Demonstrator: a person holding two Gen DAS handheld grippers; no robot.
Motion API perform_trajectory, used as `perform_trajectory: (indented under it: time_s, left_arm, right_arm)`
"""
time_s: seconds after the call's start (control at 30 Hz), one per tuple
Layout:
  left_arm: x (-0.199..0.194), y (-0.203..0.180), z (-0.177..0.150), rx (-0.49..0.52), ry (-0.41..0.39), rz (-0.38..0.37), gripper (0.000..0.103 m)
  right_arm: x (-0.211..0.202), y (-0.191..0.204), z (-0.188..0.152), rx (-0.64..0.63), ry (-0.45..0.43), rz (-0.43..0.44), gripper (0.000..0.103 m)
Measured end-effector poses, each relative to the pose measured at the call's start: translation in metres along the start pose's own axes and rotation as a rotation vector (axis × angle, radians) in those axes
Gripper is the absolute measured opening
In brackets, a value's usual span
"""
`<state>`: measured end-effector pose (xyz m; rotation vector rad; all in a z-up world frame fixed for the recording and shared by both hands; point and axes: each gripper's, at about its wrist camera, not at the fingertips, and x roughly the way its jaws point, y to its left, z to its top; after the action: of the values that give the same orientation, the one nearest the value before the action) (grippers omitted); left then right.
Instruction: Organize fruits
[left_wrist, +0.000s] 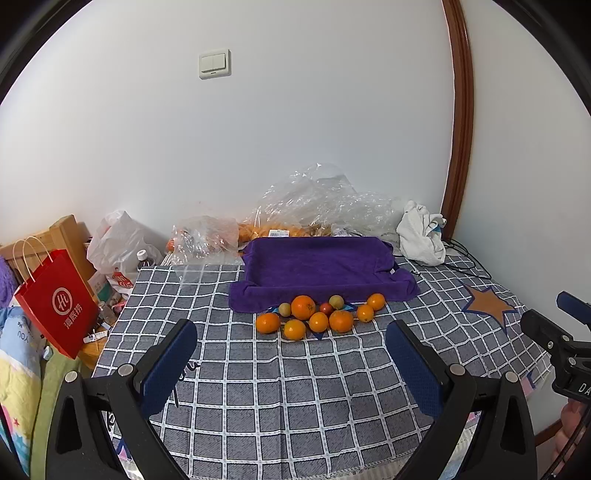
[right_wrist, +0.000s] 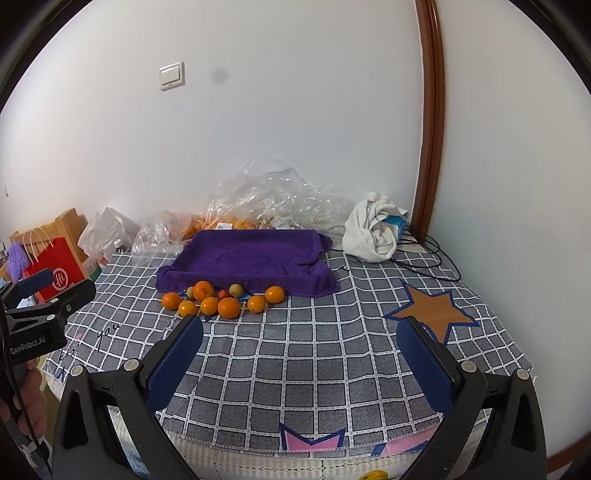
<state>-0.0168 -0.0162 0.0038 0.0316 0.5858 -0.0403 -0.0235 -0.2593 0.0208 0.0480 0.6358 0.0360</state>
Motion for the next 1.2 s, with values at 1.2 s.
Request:
perform_trajectory:
  time_s: [1.2]
  left_arm:
    - [-0.0026, 0.0020, -0.0023, -0.010, -0.001, -0.021, 0.103]
  right_arm:
    - [-0.0073, 0.0079, -0.0020, -0.017, -0.017, 0.002, 0.103]
